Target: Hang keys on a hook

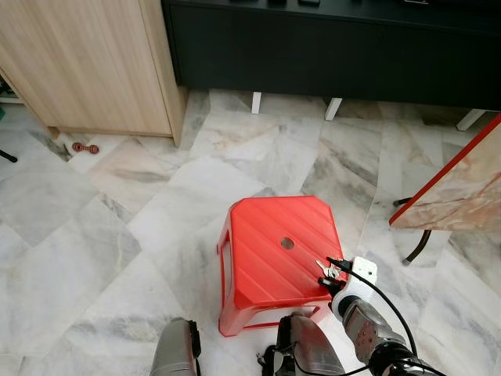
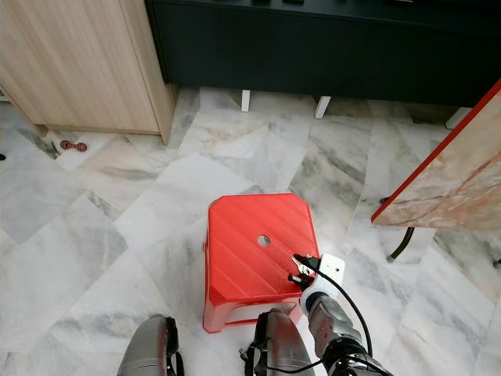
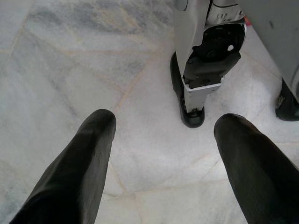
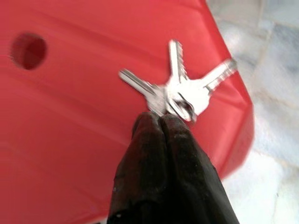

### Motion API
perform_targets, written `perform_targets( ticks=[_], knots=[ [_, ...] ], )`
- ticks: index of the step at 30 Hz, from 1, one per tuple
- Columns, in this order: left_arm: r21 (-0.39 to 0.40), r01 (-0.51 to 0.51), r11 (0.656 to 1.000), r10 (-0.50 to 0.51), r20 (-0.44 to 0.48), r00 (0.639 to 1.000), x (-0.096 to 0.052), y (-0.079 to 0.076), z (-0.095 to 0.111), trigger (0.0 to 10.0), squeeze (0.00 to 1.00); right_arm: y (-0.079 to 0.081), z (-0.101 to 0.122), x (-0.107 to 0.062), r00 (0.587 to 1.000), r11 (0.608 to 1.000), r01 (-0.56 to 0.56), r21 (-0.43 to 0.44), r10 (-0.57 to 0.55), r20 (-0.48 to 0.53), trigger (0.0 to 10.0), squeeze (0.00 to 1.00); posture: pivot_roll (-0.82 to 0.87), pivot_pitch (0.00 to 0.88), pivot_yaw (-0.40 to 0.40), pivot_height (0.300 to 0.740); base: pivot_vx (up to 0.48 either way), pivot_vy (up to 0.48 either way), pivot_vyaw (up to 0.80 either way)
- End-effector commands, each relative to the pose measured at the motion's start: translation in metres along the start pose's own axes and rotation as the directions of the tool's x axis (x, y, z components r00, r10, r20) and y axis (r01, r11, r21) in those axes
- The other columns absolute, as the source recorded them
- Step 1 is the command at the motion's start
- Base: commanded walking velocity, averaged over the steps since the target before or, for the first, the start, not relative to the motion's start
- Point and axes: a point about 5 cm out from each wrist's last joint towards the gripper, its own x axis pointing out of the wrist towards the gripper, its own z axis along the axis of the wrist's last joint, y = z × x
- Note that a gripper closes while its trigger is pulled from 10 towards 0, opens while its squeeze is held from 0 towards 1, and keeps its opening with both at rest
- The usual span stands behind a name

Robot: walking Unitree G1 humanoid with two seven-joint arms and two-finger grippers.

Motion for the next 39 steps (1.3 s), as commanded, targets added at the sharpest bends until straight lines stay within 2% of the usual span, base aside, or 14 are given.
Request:
perform_targets(
  ticks=[1,3,4,5,6,15,16,17,18,26,30,31,32,39],
  knots=[
    [0.036,0.088,0.995,-0.086,-0.050,0.995,-0.004,-0.020,-0.010,10.0,0.00,-0.004,-0.002,-0.002,1.000,1.000,-0.012,-0.018,0.012,0.011,10.0,0.00,0.08,0.261,-0.159,0.634,0.000,0.000,0.00],
    [0.038,0.088,0.995,-0.086,-0.049,0.995,-0.003,-0.019,-0.009,10.0,0.00,-0.002,0.000,-0.003,0.998,0.999,-0.047,-0.011,0.048,0.036,10.0,0.00,0.09,0.258,-0.158,0.634,0.000,0.000,0.00],
    [0.038,0.088,0.995,-0.086,-0.049,0.995,-0.003,-0.019,-0.009,10.0,0.00,-0.002,0.001,-0.003,0.997,0.998,-0.056,-0.008,0.057,0.044,10.0,0.43,0.09,0.257,-0.158,0.634,0.000,0.000,0.00],
    [0.039,0.089,0.995,-0.087,-0.049,0.995,-0.002,-0.019,-0.009,10.0,0.00,-0.002,0.002,-0.003,0.997,0.998,-0.062,-0.007,0.062,0.050,10.0,0.43,0.09,0.257,-0.158,0.634,0.000,0.000,0.00],
    [0.043,0.090,0.995,-0.088,-0.048,0.995,-0.002,-0.019,-0.008,10.0,0.00,-0.001,0.002,-0.004,0.995,0.997,-0.079,-0.014,0.079,0.061,10.0,1.00,0.08,0.253,-0.156,0.634,0.000,0.000,0.00],
    [0.045,0.097,0.994,-0.094,-0.048,0.994,0.000,-0.020,-0.005,10.0,0.00,-0.015,0.012,-0.008,0.989,1.000,0.001,0.013,-0.003,0.147,10.0,1.00,0.08,0.242,-0.153,0.634,0.000,0.000,0.00],
    [0.043,0.097,0.994,-0.095,-0.049,0.994,0.000,-0.020,-0.005,10.0,0.00,-0.016,0.011,-0.008,0.990,1.000,0.008,0.007,-0.009,0.140,10.0,0.08,0.08,0.239,-0.153,0.634,0.000,0.000,0.00],
    [0.042,0.098,0.994,-0.096,-0.049,0.994,0.000,-0.020,-0.005,10.0,0.00,-0.017,0.011,-0.008,0.990,1.000,0.009,0.004,-0.010,0.138,10.0,0.08,0.08,0.239,-0.153,0.634,0.000,0.000,0.00],
    [0.044,0.100,0.994,-0.098,-0.051,0.994,0.000,-0.020,-0.005,10.0,0.00,-0.018,0.008,-0.009,0.992,1.000,0.021,0.002,-0.021,0.125,10.0,0.00,0.08,0.238,-0.153,0.634,0.000,0.000,0.00],
    [0.045,0.105,0.993,-0.103,-0.054,0.993,0.001,-0.020,-0.005,10.0,0.00,-0.031,-0.005,-0.009,0.992,0.991,0.127,-0.034,-0.127,0.009,10.0,0.00,0.08,0.242,-0.151,0.634,0.000,0.000,0.00],
    [0.046,0.105,0.993,-0.103,-0.055,0.993,0.000,-0.021,-0.006,10.0,0.00,-0.029,-0.008,-0.008,0.994,0.994,0.104,-0.025,-0.104,-0.022,10.0,0.00,0.09,0.246,-0.151,0.634,0.000,0.000,0.00],
    [0.046,0.105,0.993,-0.103,-0.056,0.993,0.000,-0.021,-0.006,10.0,0.00,-0.028,-0.007,-0.008,0.995,0.995,0.098,-0.016,-0.098,-0.024,10.0,0.37,0.09,0.246,-0.151,0.634,0.000,0.000,0.00],
    [0.044,0.105,0.993,-0.102,-0.058,0.993,0.000,-0.020,-0.007,10.0,0.00,-0.025,-0.006,-0.007,0.996,0.996,0.087,-0.012,-0.088,-0.029,10.0,1.00,0.09,0.248,-0.151,0.634,0.000,0.000,0.00],
    [0.039,0.104,0.994,-0.102,-0.060,0.993,-0.002,-0.020,-0.009,10.0,0.00,-0.015,0.004,-0.003,0.998,0.998,0.061,-0.036,-0.061,0.003,10.0,1.00,0.09,0.250,-0.150,0.634,0.000,0.000,0.00]
  ],
)
